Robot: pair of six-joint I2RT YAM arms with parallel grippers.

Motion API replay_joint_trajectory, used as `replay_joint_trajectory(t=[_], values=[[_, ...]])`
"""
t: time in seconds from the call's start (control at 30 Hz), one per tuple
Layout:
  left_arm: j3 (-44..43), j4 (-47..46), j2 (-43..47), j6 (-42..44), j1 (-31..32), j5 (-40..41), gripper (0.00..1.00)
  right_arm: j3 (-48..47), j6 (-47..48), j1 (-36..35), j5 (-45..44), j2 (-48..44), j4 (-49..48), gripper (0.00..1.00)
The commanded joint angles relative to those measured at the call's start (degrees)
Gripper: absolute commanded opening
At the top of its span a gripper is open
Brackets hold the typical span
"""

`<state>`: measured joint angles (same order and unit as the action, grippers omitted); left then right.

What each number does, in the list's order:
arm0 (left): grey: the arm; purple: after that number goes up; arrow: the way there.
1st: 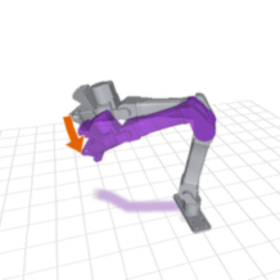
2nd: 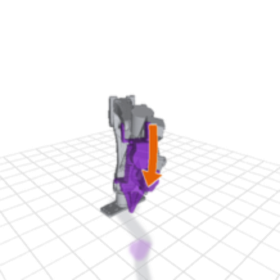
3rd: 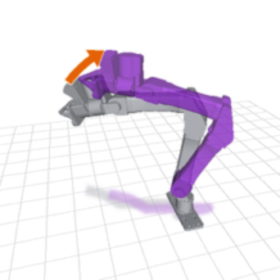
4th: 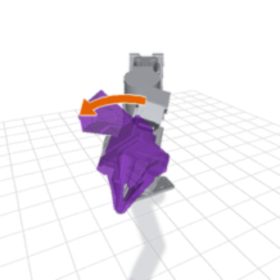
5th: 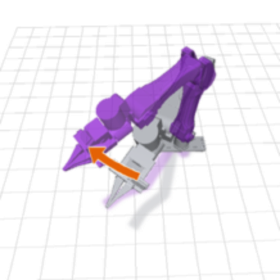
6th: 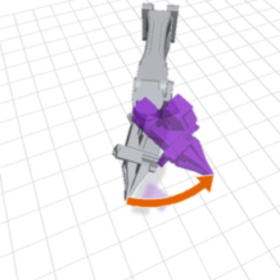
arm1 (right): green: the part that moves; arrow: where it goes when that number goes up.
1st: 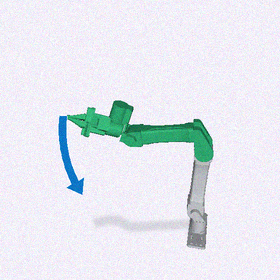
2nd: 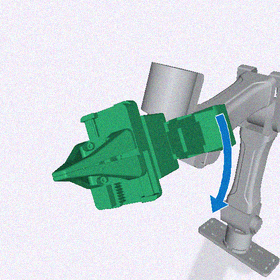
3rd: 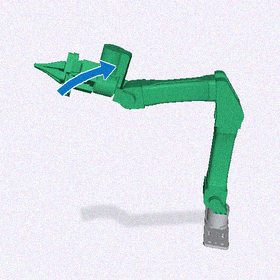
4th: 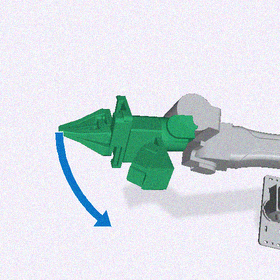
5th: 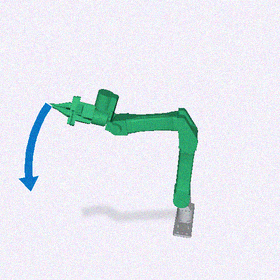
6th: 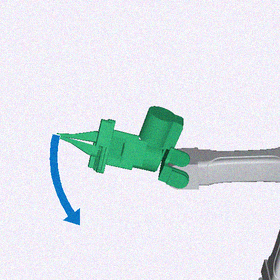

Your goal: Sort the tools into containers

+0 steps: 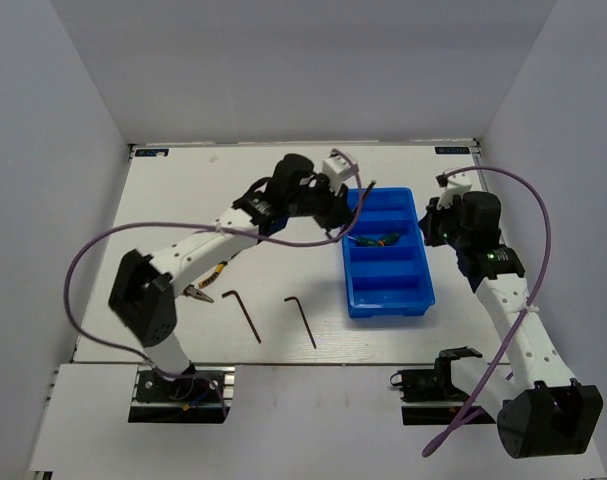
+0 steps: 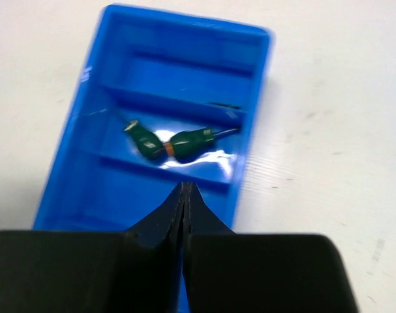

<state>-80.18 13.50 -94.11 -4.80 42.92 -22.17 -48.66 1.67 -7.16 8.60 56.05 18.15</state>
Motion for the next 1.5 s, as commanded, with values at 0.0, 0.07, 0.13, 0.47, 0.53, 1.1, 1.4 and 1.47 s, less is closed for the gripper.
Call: replay_joint_trajectory(t=[0.0, 0.07, 0.13, 0.47, 0.53, 1.1, 1.4, 1.47], values=[[-8.1, -8.0, -5.4, 11.5, 0.2, -14.0, 0.00, 1.1, -0.3, 1.1, -8.3, -1.6, -3.6, 0.00], [-9.9, -10.6, -9.8, 11.5, 0.2, -15.6, 0.00, 1.1, -0.3, 1.7, -9.9, -2.1, -3.7, 0.00], [-11.7, -12.4, -12.1, 10.8, 0.2, -15.6, 0.00, 0.4, 0.0, 2.0, -11.5, -2.4, -3.0, 0.00], [-16.0, -17.0, -22.5, 3.7, 1.7, -22.3, 0.00, -2.0, 2.4, 2.7, -14.8, -3.2, -0.7, 0.00], [-15.2, -16.4, -23.3, 3.7, 2.3, -22.3, 0.00, -2.0, 2.4, 2.9, -15.0, -3.2, -0.8, 0.00], [-11.0, -15.0, -22.9, 5.7, 5.5, -16.9, 0.00, -1.3, 2.1, 2.9, -14.1, -3.1, -1.1, 0.00], [-11.0, -12.3, -23.4, 8.8, 6.0, -9.6, 0.00, -1.1, 2.1, 2.9, -13.4, -3.1, -1.2, 0.00], [-11.0, -12.3, -23.4, 8.8, 6.0, -8.9, 0.00, -1.0, 2.1, 2.9, -13.5, -3.2, -1.0, 0.00]])
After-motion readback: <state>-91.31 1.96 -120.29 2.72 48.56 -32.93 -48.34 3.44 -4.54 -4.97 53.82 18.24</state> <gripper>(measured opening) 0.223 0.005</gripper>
